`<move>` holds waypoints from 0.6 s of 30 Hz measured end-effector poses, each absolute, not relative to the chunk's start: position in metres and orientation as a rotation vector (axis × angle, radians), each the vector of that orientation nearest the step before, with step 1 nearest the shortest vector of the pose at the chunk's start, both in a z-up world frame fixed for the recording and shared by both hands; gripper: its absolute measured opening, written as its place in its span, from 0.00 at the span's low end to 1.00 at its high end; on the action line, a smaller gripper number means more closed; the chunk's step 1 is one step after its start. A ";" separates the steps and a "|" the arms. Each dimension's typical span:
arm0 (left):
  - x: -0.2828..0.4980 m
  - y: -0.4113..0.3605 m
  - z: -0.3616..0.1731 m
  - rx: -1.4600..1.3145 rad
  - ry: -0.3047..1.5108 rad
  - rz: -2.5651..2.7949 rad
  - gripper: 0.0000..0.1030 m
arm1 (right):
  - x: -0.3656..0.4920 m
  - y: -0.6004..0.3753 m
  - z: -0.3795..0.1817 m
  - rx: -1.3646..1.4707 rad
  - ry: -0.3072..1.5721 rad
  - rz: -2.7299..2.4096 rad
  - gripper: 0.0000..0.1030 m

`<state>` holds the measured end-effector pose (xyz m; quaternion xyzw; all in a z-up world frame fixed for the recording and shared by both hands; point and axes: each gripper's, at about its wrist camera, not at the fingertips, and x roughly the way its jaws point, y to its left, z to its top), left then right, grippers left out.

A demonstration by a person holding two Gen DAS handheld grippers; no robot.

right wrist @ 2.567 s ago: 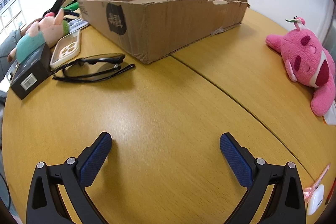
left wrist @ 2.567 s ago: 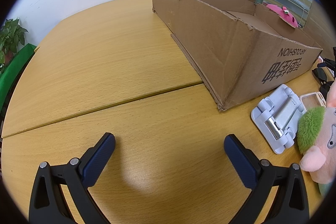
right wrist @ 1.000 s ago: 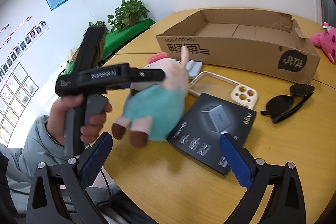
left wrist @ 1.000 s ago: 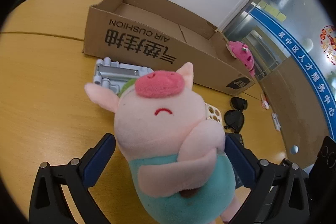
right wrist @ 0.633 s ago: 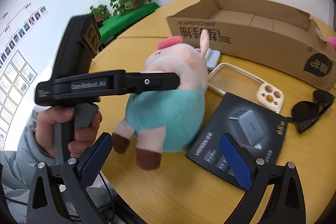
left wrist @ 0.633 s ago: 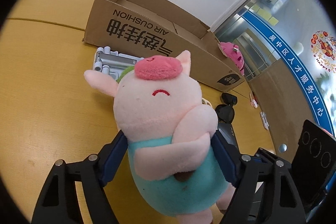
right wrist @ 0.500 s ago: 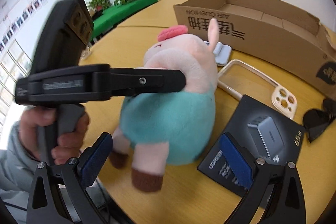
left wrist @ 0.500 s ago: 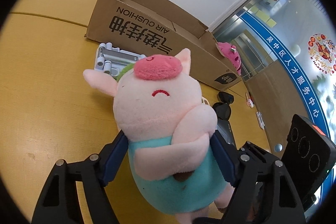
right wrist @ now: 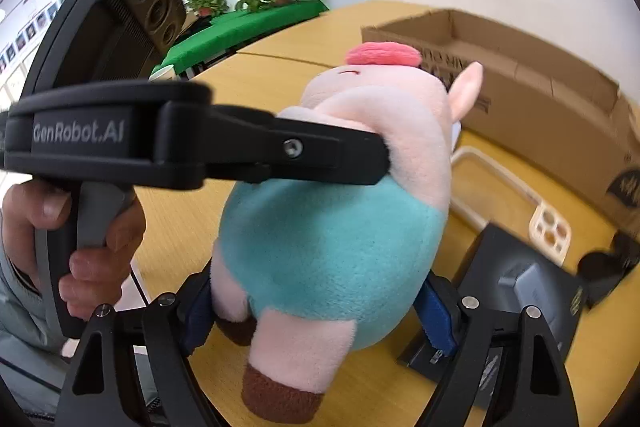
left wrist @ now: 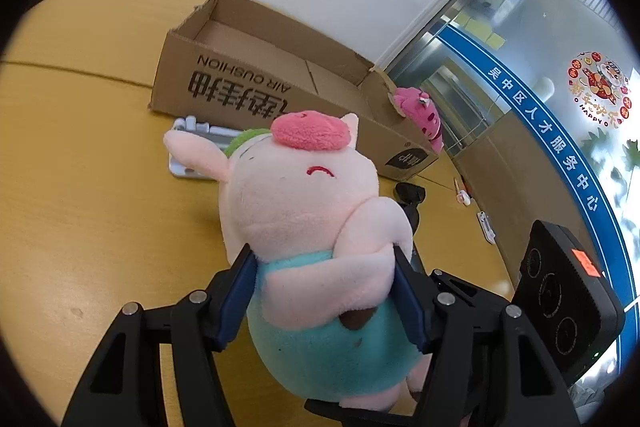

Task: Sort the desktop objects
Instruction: 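Lift the plush pig with the left tool and carry it over the box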

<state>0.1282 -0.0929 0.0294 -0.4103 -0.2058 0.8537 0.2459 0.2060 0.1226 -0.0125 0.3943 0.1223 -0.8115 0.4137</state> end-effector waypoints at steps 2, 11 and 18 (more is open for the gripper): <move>0.126 -0.096 0.045 -1.080 -0.546 2.349 0.61 | 0.202 0.122 0.001 0.946 0.296 -2.045 0.85; 0.081 -0.086 0.163 -0.762 -0.357 2.456 0.61 | 0.160 0.112 0.093 0.699 0.323 -2.148 0.85; 0.053 -0.079 0.300 -0.329 -0.201 2.498 0.61 | 0.124 0.107 0.226 0.352 0.409 -2.295 0.85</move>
